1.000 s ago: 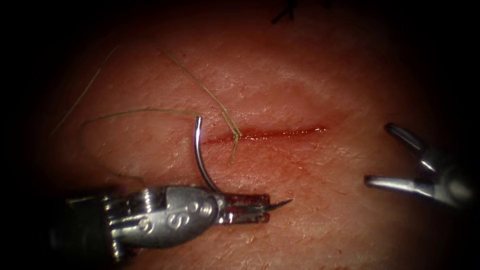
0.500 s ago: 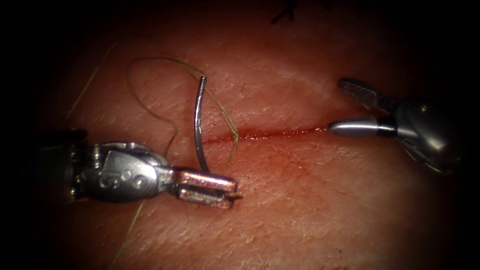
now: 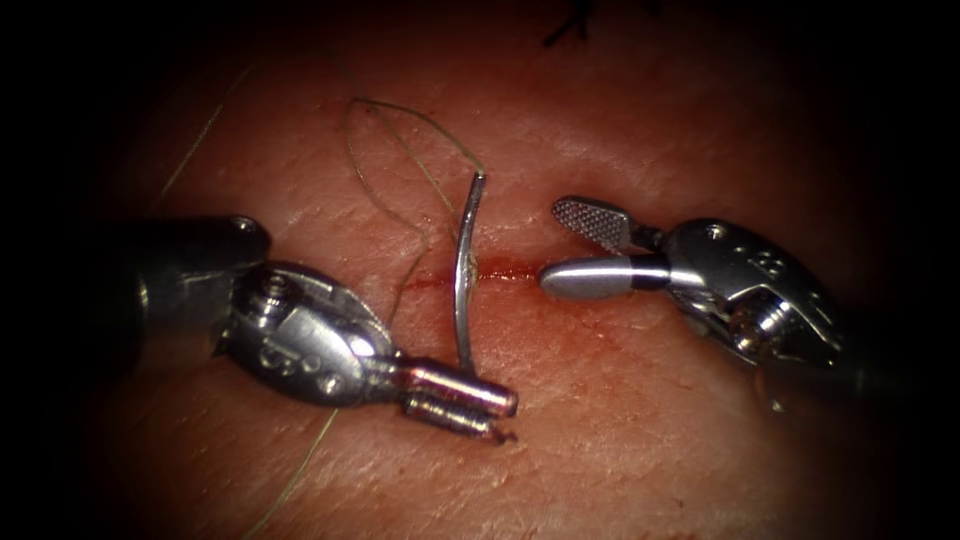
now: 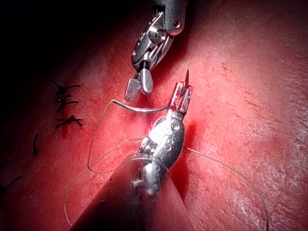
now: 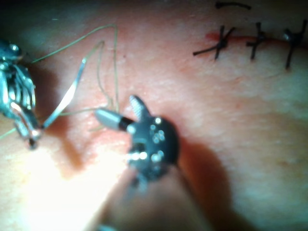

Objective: Wound Closure

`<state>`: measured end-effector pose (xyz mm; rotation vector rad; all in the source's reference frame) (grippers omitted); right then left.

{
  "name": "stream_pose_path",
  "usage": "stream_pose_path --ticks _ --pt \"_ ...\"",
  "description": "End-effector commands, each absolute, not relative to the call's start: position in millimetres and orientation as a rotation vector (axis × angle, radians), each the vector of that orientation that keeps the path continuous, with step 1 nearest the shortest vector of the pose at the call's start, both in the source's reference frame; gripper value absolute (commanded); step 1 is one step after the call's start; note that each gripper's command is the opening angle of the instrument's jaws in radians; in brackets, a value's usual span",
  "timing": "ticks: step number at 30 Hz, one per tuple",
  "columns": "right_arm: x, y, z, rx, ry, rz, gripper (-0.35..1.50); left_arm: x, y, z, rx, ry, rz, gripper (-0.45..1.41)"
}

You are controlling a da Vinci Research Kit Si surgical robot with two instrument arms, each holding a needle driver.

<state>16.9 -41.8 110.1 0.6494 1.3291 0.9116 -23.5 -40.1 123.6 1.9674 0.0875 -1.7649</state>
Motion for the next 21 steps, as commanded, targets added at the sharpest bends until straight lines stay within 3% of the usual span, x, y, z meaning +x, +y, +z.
stream_pose_path --ticks 1,7,21 --pt "17.9 -41.6 110.4 0.684 1.337 0.907 0.99 -23.9 -40.0 124.5 1.964 0.086 -1.768 -0.45" --pt "18.2 -41.9 110.7 0.795 1.380 0.896 0.88 -23.9 -40.4 125.2 1.934 0.099 -1.766 -0.45" --pt "22.4 -42.2 111.6 0.900 1.426 0.884 0.81 -24.2 -40.7 125.0 1.919 0.099 -1.776 -0.45"
